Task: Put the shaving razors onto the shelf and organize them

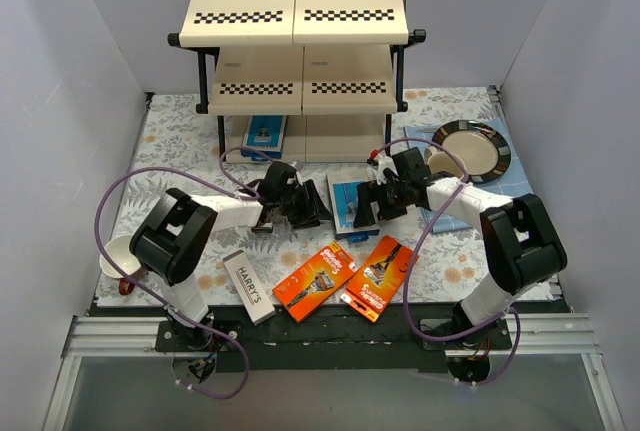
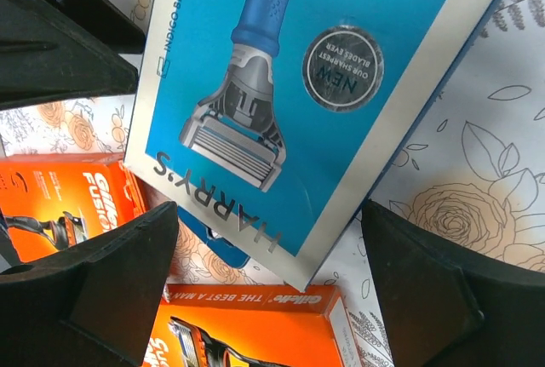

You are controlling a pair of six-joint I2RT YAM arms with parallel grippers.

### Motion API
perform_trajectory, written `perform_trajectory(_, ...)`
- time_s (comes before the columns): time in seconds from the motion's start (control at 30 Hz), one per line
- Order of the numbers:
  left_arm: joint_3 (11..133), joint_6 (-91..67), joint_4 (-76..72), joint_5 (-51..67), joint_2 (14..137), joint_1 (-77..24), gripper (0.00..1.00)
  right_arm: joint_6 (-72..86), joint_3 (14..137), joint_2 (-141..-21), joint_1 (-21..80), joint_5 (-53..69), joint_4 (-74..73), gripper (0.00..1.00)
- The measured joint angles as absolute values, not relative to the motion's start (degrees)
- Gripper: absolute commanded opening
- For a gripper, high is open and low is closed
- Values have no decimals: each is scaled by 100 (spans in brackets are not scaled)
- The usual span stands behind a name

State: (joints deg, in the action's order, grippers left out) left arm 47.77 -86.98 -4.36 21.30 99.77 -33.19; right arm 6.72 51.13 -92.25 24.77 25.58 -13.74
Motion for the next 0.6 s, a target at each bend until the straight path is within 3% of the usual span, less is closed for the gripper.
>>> perform_trajectory(0.27, 4694, -8543, 106, 2064, 9432, -3170, 50, 873, 5155, -8895, 2432, 2123, -1568, 95)
perform_trajectory(0.43, 4185, -8230, 95, 2445, 8941, -3120, 50, 882, 5137, -8320, 2268, 1944, -1791, 73)
perform_trajectory(0.6, 4075, -7662, 128, 2963, 8895, -3124, 50, 878, 4856, -8025, 2187, 2447, -1662, 62)
